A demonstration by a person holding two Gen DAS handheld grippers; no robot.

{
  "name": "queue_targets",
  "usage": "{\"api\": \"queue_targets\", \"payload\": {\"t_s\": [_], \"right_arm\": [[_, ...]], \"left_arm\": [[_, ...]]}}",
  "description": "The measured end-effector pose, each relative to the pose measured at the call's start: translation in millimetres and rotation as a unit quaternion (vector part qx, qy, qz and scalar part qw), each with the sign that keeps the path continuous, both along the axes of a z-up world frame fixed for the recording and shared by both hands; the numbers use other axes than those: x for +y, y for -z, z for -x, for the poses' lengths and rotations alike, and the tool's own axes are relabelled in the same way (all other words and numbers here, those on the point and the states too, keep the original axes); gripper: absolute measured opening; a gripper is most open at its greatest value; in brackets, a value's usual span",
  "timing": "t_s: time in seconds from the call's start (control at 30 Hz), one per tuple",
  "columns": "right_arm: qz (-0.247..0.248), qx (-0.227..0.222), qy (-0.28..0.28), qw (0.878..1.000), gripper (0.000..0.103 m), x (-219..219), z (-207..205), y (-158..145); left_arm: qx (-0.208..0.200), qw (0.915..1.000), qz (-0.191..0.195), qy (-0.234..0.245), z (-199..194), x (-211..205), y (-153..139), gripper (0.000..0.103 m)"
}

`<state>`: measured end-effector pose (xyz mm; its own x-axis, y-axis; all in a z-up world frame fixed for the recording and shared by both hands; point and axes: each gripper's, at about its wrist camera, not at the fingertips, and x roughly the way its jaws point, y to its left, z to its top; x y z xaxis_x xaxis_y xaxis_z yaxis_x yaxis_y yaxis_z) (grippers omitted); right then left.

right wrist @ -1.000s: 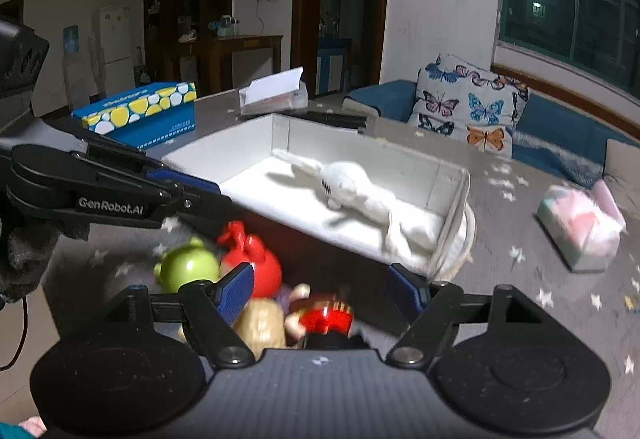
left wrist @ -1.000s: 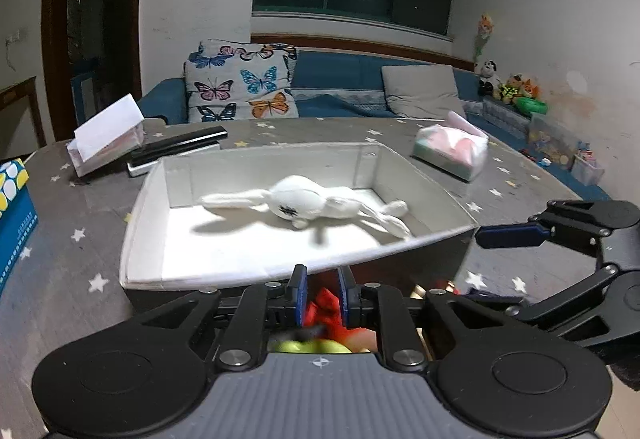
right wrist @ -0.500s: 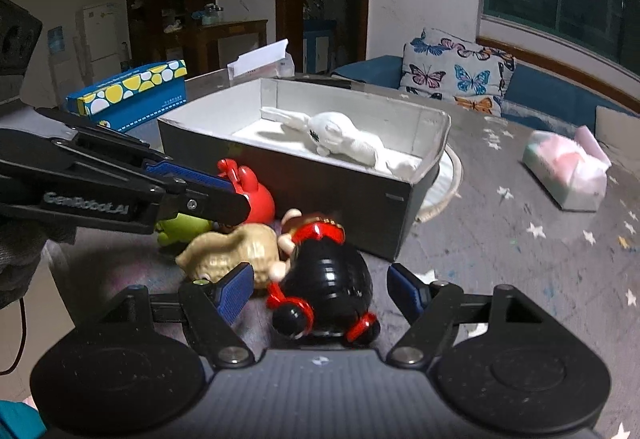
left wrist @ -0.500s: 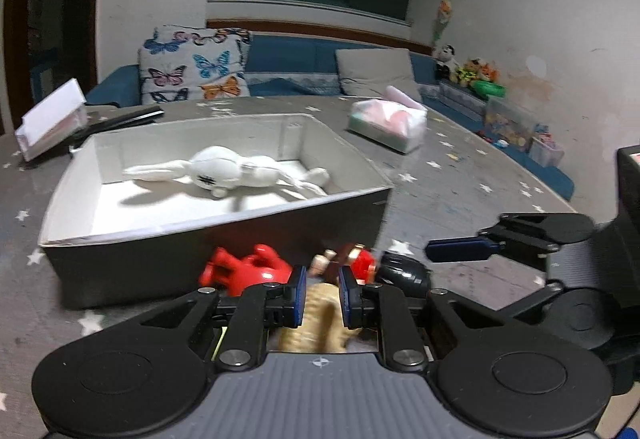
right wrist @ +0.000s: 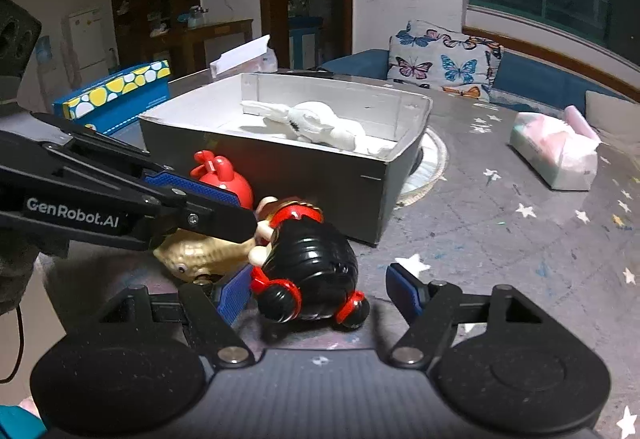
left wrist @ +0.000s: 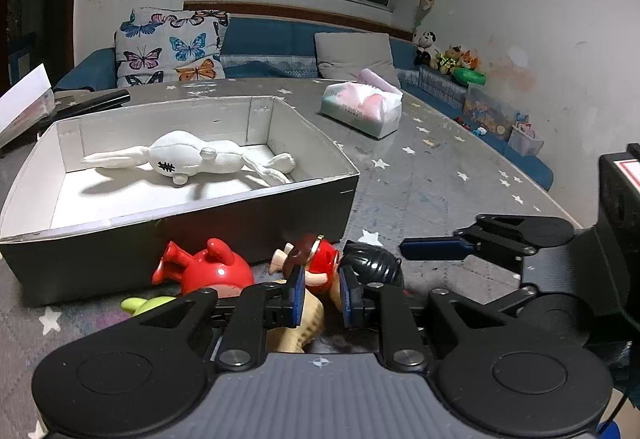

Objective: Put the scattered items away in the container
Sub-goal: 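Grasp the black-and-red round toy with the right gripper while the left grips its top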

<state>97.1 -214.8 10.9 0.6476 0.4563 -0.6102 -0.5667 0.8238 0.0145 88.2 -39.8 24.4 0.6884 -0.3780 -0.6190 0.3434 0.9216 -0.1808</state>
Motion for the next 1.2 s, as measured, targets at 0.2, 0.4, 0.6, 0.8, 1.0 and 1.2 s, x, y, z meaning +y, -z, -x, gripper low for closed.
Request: {"api": "queue_targets", "payload": {"t_s": [0.2, 0.4, 0.6, 0.8, 1.0, 1.2], "right_arm": [[-0.002, 0.002, 0.005, 1.000, 0.073, -6, -2, 0], [0.015, -0.008, -0.010, 1.000, 0.064, 2, -3, 4], [0.017, -0.011, -0.015, 1.000, 0.062, 8, -8, 8], [0.005, -0.003, -0.016, 1.000, 0.058, 4, -11, 10], [-0.013, 0.010, -0.014, 1.000, 0.056, -9, -9, 9], [-0.013, 0.013, -0.017, 1.000, 0.056, -18, -6, 8]], "left_arm": [[0.003, 1.0000, 0.003, 0.000, -8, 2, 2, 0.022], [0.010, 0.9999, -0.003, -0.001, -18, 2, 2, 0.024], [0.012, 0.9998, -0.012, 0.004, -29, 1, 3, 0.026], [0.025, 0.9996, -0.001, 0.009, -33, 5, 5, 0.028], [0.032, 0.9989, 0.018, 0.029, -31, 5, 8, 0.029], [0.040, 0.9976, 0.038, 0.041, -34, 5, 9, 0.029]]}}
